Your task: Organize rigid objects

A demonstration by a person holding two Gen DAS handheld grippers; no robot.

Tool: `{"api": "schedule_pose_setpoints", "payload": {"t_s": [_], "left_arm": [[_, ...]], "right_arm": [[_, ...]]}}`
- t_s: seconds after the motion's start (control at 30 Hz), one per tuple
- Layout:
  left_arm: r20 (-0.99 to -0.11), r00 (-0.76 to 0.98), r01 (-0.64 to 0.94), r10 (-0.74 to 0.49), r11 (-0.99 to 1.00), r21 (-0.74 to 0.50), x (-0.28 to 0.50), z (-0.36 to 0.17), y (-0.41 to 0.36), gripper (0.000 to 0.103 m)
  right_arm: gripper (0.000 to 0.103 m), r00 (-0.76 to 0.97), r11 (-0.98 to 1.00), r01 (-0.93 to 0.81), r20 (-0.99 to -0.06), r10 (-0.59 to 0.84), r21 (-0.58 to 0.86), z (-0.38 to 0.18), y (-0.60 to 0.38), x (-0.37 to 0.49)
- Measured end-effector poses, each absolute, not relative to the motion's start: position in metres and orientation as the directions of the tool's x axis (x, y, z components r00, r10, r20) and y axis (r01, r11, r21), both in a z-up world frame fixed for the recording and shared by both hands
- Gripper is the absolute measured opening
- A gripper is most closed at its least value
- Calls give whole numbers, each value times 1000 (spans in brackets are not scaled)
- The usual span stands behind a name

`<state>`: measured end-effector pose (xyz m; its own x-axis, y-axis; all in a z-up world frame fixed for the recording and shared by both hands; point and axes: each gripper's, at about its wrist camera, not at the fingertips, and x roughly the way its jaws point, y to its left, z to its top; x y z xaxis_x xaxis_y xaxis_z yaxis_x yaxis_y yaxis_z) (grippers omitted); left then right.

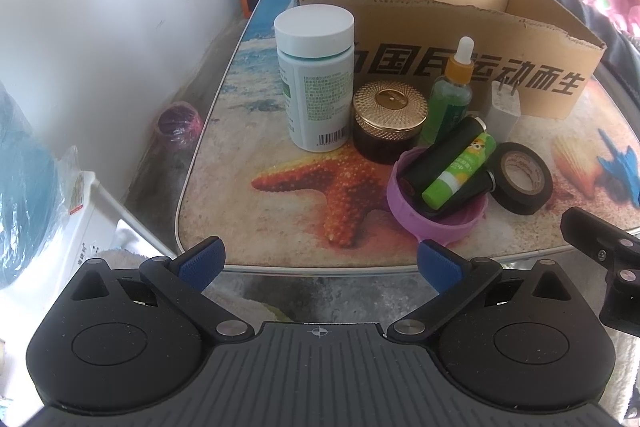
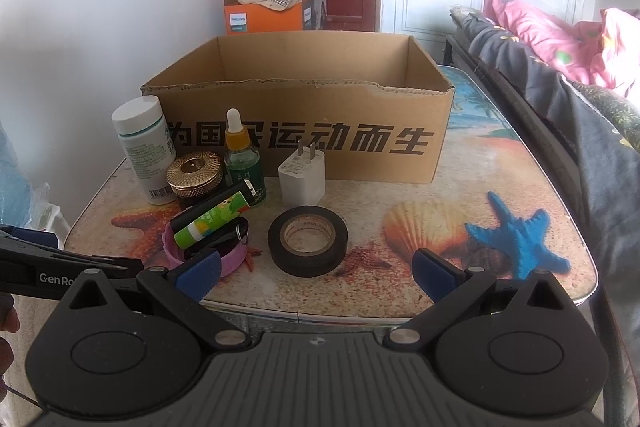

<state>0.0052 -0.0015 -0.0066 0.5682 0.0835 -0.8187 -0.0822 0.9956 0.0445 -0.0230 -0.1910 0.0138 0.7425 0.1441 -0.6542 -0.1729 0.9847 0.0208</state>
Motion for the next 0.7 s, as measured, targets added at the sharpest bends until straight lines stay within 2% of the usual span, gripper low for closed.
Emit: {"api": "schedule_pose_setpoints", "payload": {"t_s": [0.7], "left_arm": [[-818,569,-81,87,995,50,5,-7,-3,103]], "right_arm": [[103,746,984,-173,-648,156,38,15,-192,-22]]}}
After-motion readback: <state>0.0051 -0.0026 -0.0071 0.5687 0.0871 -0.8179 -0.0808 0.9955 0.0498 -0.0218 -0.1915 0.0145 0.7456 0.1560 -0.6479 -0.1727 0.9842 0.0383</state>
